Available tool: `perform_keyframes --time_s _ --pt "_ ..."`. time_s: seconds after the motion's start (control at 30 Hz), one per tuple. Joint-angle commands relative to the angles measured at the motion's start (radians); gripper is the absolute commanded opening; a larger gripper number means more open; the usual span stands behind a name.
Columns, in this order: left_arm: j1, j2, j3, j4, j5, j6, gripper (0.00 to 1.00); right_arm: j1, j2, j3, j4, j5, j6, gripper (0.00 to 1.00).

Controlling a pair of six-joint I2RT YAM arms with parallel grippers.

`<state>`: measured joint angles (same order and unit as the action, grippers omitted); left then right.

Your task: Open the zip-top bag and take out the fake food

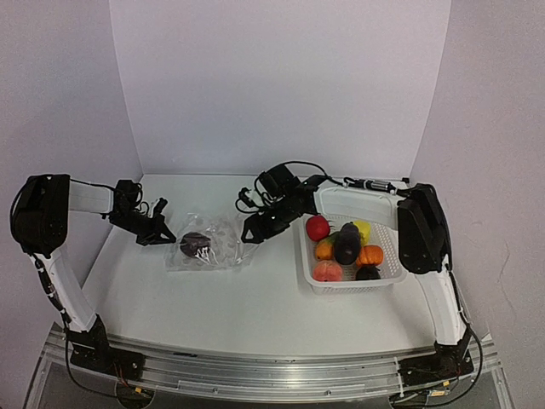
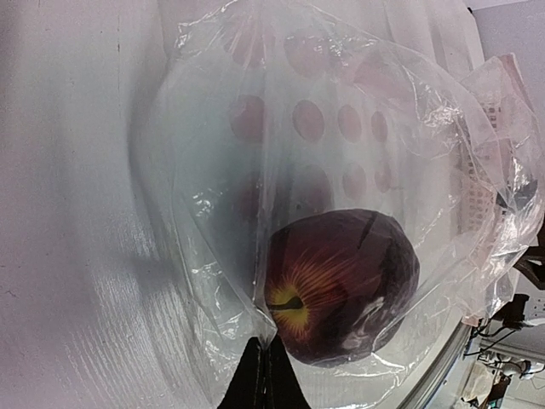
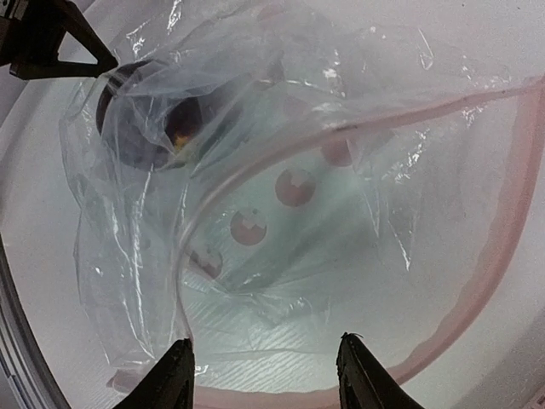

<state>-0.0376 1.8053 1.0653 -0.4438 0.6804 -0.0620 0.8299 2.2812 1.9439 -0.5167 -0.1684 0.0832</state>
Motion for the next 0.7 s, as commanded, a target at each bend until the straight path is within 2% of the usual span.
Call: perform_keyframes --time_s 0.0,0.17,0.37,0.5,0.67 --pt "-0.005 -0.029 -0.011 0.019 0.007 0.000 0.00 -0.006 0.062 0.122 0.029 -0.106 -0.050 0.52" --pt "-0.013 -0.011 -0.004 0.015 -0.006 0.012 0.00 -0.010 0.101 0.145 0.052 -0.100 -0.117 0.56" --pt "-0.014 -0.008 0.000 0.008 -0.013 0.025 0.00 -0.077 -0.036 0.021 0.052 0.003 -0.267 0.55" --pt "-0.014 -0.003 0.004 0.004 -0.015 0.031 0.00 -0.100 -0.102 -0.025 0.050 -0.104 -0.366 0.56" --pt "-0.014 0.003 0.004 0.004 -0.017 0.033 0.00 -0.101 -0.063 0.030 0.050 -0.150 -0.396 0.54"
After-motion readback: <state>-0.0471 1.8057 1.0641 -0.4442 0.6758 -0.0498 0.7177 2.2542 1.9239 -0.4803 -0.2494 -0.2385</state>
